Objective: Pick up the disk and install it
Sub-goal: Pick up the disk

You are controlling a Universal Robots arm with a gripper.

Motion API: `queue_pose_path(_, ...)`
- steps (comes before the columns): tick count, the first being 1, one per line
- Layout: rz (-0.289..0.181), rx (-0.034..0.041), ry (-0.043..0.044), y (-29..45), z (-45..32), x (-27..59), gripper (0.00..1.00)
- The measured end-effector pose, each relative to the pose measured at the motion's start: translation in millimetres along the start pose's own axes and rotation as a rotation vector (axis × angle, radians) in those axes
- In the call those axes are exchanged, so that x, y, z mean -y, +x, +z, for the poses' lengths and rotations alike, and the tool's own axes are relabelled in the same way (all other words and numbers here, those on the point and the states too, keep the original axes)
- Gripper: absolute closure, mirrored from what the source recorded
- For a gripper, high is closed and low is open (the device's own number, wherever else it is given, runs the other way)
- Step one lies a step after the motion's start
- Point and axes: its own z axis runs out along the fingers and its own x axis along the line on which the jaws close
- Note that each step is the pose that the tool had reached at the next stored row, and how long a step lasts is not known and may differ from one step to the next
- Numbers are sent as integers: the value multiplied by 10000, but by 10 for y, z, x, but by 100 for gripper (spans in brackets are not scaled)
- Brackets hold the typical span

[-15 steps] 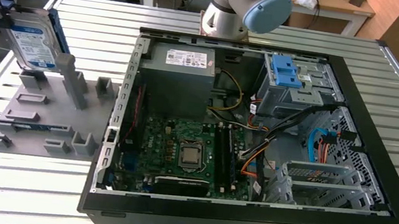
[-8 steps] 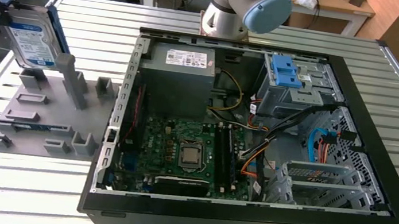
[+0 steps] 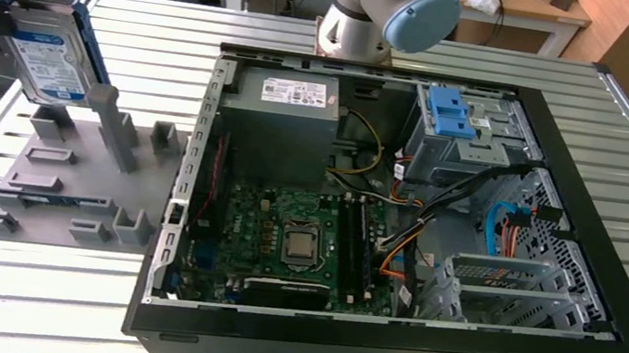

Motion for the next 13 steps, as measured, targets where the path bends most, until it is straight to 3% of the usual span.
queue_pose_path(11,0,0,-2,0,-21,0,63)
queue_pose_path(13,1,-5,-3,0,-81,1,63)
